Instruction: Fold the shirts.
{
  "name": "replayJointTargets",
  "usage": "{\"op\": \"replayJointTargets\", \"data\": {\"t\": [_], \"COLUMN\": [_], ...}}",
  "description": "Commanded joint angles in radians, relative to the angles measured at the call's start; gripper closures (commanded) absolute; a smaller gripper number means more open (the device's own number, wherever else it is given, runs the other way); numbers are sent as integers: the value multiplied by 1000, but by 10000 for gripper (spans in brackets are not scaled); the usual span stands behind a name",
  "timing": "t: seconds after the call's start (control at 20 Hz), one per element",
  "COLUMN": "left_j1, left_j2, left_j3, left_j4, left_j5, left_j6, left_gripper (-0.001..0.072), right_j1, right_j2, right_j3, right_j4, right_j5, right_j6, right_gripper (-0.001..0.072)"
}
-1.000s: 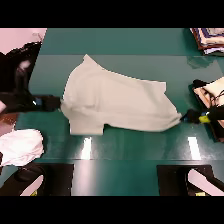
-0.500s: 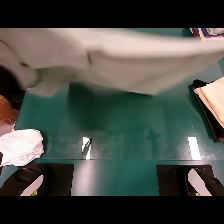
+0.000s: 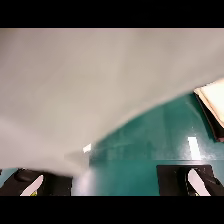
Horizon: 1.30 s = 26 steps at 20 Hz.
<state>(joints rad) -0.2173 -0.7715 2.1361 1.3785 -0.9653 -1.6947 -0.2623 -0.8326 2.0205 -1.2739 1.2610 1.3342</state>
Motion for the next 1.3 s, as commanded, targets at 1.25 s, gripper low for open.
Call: {"op": "replayJointTargets", "data": {"t": [1.25], "left_j1": [218], "left_j2": [-747], "left_j3": [-639], "left_j4": [-39], "left_j5": [-46], "left_j6": [386], "left_gripper": [683], "right_j1": [261], "right_j2": [-890], "right_j3": [-231], "right_j4": [-28], "right_j5": [53], "right_j6": [19], "right_gripper": [696]}}
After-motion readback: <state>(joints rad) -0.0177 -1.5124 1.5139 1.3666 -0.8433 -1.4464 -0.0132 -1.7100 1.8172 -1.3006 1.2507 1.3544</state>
